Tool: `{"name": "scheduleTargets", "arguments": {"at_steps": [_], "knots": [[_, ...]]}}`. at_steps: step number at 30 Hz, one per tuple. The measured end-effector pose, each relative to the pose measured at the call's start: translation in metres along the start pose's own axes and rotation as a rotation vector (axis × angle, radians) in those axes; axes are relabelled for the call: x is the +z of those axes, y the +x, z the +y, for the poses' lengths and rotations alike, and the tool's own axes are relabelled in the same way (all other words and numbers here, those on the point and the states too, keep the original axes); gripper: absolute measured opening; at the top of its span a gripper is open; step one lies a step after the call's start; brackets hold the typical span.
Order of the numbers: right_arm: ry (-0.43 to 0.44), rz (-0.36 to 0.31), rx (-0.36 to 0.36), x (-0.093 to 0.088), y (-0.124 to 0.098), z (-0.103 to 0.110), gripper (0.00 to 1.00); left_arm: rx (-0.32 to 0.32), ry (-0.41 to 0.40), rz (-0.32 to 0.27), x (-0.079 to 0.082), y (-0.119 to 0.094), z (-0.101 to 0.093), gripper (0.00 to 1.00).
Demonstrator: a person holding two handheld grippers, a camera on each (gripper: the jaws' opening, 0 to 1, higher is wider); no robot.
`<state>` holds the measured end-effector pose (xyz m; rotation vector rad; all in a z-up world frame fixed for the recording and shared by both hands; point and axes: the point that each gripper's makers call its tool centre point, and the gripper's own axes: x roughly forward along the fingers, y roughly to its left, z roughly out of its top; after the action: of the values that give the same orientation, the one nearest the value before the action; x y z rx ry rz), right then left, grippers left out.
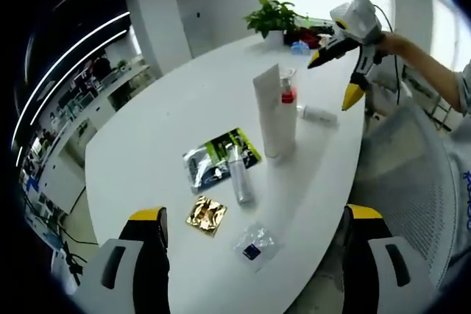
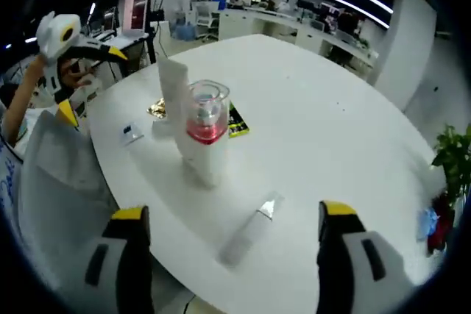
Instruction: Arrange the skincare products in the storage area until every visible bottle or jar stands upright without overlapping.
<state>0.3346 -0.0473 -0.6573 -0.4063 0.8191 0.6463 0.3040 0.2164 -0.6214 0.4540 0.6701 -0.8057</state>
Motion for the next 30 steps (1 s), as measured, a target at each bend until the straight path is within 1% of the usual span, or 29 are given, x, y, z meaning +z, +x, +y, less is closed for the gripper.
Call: {"name": "scheduleTargets", "arguments": {"at_steps": [2, 3, 5, 8, 10, 12, 14, 15, 17, 18, 20, 24, 26, 30], "knots": [[0.012, 0.01, -0.001, -0.005, 0.004, -0.003, 0.87, 0.001, -0.004, 0.0, -0.001, 0.0, 0.001, 0.97], [0.034, 0.032, 0.011, -0.01, 0.006, -0.002, 0.82, 0.002, -0.006, 0.0, -0.001, -0.001, 0.001, 0.97], [0.052, 0.035, 0.015, -0.013, 0.01, -0.004, 0.76, 0.002, -0.011, -0.001, -0.002, -0.001, 0.001, 0.97], [0.079, 0.04, 0.02, -0.018, 0.015, -0.006, 0.71, 0.0, -0.018, -0.001, -0.003, -0.001, 0.0, 0.97], [0.088, 0.045, 0.021, -0.021, 0.018, -0.005, 0.7, -0.002, -0.018, 0.001, -0.004, -0.001, -0.001, 0.97], [0.088, 0.052, 0.023, -0.025, 0.021, -0.004, 0.66, -0.003, -0.021, 0.0, -0.005, -0.001, -0.001, 0.97], [0.085, 0.048, 0.025, -0.026, 0.022, -0.003, 0.6, -0.004, -0.026, -0.002, -0.005, -0.001, -0.002, 0.97], [0.089, 0.052, 0.03, -0.027, 0.023, -0.002, 0.59, -0.005, -0.026, -0.002, -0.006, -0.001, -0.003, 0.97], [0.096, 0.069, 0.039, -0.032, 0.027, 0.0, 0.55, -0.004, -0.028, 0.001, -0.007, -0.002, -0.003, 0.97], [0.103, 0.085, 0.036, -0.036, 0.029, 0.0, 0.54, -0.005, -0.03, 0.001, -0.007, -0.002, -0.004, 0.97], [0.109, 0.096, 0.033, -0.04, 0.032, -0.001, 0.5, -0.005, -0.034, 0.002, -0.008, -0.002, -0.004, 0.97], [0.135, 0.123, 0.042, -0.049, 0.038, -0.001, 0.47, -0.007, -0.04, 0.002, -0.009, -0.002, -0.005, 0.97], [0.136, 0.142, 0.031, -0.053, 0.041, -0.003, 0.45, -0.009, -0.04, 0.002, -0.009, -0.002, -0.006, 0.97], [0.157, 0.162, 0.039, -0.057, 0.045, -0.004, 0.43, -0.011, -0.044, 0.004, -0.009, -0.002, -0.007, 0.97]]}}
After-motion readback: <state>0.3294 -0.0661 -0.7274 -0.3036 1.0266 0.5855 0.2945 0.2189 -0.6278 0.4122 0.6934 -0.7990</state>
